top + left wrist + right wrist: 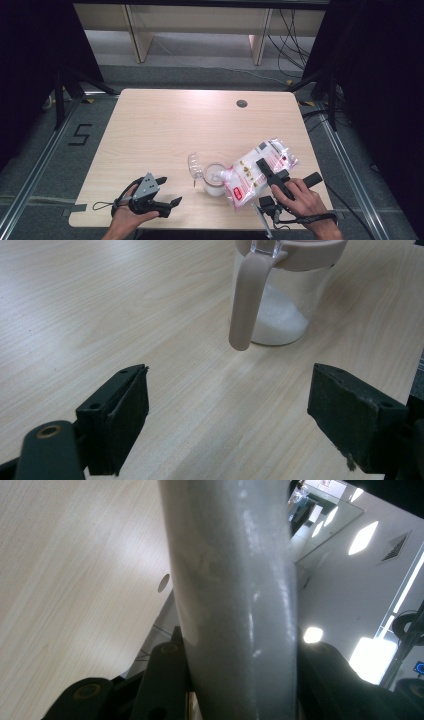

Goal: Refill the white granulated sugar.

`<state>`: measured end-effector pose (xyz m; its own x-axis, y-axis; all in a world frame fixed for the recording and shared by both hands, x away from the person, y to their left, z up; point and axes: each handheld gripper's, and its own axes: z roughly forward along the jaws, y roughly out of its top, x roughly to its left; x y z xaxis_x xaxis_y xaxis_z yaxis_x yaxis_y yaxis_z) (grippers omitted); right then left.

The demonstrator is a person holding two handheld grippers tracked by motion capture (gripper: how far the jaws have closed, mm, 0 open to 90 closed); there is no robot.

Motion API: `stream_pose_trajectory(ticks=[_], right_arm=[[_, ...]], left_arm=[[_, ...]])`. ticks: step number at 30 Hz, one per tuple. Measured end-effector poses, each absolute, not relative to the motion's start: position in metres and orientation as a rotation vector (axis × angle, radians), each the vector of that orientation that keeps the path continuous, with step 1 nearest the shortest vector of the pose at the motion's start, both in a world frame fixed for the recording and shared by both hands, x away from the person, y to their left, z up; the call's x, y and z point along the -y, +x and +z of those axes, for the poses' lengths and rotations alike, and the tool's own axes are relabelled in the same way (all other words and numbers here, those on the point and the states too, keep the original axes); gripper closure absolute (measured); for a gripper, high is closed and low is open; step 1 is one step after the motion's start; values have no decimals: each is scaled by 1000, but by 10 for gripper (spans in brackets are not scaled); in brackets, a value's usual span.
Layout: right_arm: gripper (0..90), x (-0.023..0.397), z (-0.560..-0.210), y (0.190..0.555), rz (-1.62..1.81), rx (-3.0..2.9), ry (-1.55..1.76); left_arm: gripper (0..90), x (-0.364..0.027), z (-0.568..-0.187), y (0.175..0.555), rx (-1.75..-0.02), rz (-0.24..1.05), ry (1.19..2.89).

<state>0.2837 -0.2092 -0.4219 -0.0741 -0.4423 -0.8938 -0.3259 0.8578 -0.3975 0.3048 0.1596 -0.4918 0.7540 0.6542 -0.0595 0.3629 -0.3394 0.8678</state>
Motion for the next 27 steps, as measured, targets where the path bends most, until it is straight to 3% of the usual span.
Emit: stream_pose_trajectory(ticks=[27], right_arm=[[688, 210, -420, 284, -110, -1679, -605]], left_arm=[[163, -159, -492, 305, -775, 367, 1958]])
